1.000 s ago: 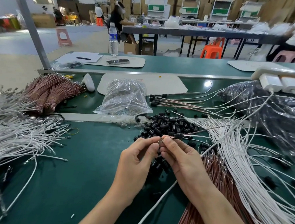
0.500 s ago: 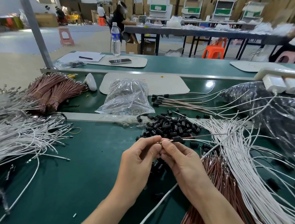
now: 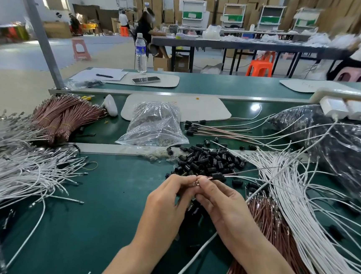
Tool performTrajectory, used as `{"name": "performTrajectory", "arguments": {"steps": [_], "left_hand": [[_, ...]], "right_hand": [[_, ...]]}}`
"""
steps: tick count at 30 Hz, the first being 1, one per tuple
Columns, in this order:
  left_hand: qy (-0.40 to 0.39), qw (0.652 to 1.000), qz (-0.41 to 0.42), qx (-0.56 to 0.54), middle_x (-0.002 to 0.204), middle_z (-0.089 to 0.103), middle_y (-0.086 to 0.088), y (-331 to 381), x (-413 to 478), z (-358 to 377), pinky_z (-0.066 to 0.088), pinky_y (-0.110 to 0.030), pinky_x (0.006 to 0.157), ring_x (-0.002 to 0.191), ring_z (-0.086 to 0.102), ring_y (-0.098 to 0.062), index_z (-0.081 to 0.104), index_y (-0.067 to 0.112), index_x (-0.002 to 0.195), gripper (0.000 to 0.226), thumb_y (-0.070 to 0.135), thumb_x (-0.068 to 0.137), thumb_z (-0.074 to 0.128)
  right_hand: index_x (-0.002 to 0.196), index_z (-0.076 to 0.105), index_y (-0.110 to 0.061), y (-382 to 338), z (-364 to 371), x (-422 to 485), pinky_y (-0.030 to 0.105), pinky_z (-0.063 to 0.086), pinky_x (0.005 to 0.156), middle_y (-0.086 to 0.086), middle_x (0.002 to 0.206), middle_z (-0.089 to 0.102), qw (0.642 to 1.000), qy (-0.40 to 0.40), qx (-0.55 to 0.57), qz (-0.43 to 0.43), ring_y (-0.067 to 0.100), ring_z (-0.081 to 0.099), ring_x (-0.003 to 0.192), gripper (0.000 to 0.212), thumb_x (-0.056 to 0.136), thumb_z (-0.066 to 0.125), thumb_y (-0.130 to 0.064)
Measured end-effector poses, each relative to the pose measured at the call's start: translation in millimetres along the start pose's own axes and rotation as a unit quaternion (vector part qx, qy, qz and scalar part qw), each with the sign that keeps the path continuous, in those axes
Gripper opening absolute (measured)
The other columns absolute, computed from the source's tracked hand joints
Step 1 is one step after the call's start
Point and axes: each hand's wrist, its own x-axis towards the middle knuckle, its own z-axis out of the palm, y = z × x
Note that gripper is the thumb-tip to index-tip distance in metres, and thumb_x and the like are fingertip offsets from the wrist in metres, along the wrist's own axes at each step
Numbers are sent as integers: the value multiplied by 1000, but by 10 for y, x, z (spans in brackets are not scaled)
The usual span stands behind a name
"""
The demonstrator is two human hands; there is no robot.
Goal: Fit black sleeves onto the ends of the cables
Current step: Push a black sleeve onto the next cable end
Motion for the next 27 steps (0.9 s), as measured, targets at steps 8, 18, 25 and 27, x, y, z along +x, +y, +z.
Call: {"name": "performTrajectory", "arguments": {"steps": [8,18,25,27], "left_hand": [[1,1000,22,18,102,71,18,15,-7,-23,52,-13,82,98,68,1,66,31,111,25,15,92,72],[-20,999,14,25,99,68,18,10,-19,-17,54,-19,78,95,68,-3,66,30,108,17,21,94,70],[17,1000,7,12,100,71,16,25,-16,40,55,-20,81,95,69,1,65,33,106,18,23,91,69],[23,1000,9,4,99,73,15,22,-15,60,56,-22,81,94,70,0,68,29,106,17,22,90,69]], "right_hand": [[101,81,-7,3,-36,14,21,57,78,12,104,77,1000,-15,15,21,16,73,93,34,73,82,-28],[94,82,-9,11,-54,25,21,59,75,10,91,75,999,-6,14,28,15,73,84,30,72,82,-29],[85,82,-10,43,-36,37,22,59,73,9,88,76,999,18,40,19,12,73,77,26,65,85,-27],[85,82,-10,54,-33,43,21,59,73,8,88,76,999,21,46,14,11,72,76,26,66,85,-27]]}}
